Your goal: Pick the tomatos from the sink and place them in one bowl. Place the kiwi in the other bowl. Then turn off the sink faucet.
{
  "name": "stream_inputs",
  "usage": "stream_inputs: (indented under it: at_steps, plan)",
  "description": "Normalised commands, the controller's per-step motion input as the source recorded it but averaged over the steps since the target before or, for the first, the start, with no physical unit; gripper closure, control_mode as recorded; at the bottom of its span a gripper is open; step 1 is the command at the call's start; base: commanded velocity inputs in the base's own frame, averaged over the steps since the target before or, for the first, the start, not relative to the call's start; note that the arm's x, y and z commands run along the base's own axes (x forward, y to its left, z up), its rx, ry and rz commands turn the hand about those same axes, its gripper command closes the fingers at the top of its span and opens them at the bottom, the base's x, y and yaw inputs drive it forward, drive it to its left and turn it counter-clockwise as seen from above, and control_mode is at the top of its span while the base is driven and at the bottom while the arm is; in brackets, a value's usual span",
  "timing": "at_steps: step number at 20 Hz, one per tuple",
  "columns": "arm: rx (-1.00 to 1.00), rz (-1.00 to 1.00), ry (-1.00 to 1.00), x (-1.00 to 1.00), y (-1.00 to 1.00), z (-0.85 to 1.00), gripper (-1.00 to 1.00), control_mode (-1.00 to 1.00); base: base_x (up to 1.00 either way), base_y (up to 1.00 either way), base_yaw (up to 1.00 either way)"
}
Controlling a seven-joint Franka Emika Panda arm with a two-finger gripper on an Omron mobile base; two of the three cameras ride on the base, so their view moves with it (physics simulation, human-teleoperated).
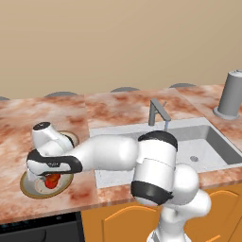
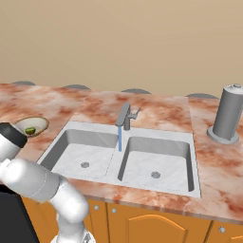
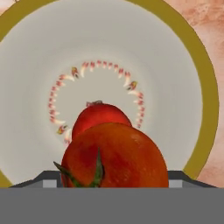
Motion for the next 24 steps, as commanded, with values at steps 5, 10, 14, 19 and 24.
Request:
stream_inputs:
  at_steps: [5,10,14,19,24]
  plan:
    - [-0.07,0.0,0.02,0.08,0.14,-0.2,1.0,-1.0,0.0,0.0,0.0]
    - [-0.04,0.0,0.02,0.06,0.06,-0.14,1.0,-1.0,0.0,0.0,0.0]
    - [0.0,0.0,0.0,-0.08,0.0,-0.21,-1.0,-1.0,0.0,0.0,0.0]
    - [0.0,0.0,0.0,-0.19,-0.1,-0.03,-1.0,-1.0,0.0,0.0,0.0]
    - [0.0,0.0,-0.01,-0.18,-0.17,0.06,-1.0,-1.0,0.0,0.0,0.0]
